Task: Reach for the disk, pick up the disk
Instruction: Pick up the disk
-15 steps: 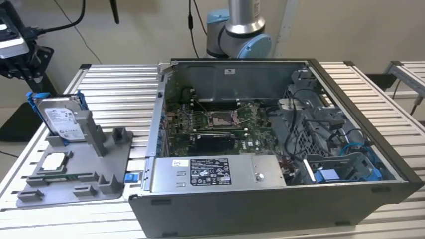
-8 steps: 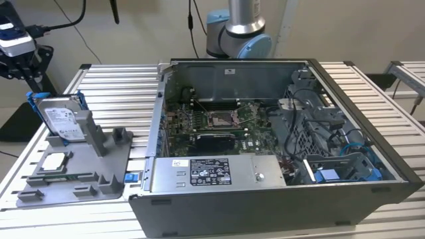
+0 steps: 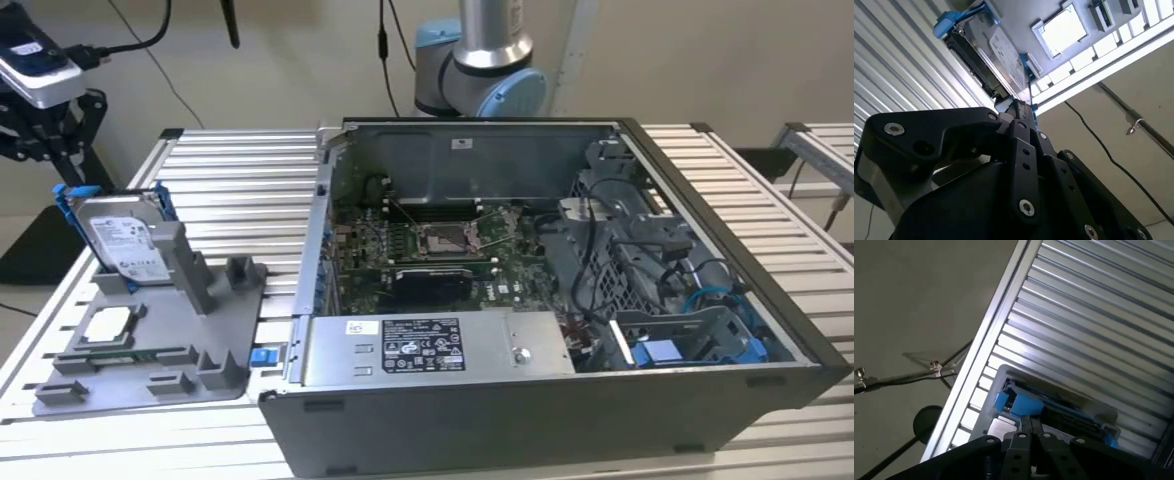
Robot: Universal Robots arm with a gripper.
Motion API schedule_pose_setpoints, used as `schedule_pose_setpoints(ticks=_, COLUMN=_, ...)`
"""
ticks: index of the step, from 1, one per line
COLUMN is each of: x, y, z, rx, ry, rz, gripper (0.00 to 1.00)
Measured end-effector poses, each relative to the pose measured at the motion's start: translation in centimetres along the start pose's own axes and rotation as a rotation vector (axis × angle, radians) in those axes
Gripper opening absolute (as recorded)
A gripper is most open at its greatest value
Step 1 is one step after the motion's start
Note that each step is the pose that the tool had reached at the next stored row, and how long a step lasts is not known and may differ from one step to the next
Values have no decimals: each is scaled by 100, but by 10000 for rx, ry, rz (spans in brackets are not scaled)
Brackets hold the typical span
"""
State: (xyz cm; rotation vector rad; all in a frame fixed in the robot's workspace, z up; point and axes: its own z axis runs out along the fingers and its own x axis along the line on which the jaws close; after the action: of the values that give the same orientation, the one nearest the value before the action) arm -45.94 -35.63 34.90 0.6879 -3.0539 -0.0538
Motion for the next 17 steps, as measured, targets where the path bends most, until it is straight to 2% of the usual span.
schedule_pose_setpoints(ticks=17, x=0, y=0, z=0, rx=9, ry=110, rz=-3089, gripper=0)
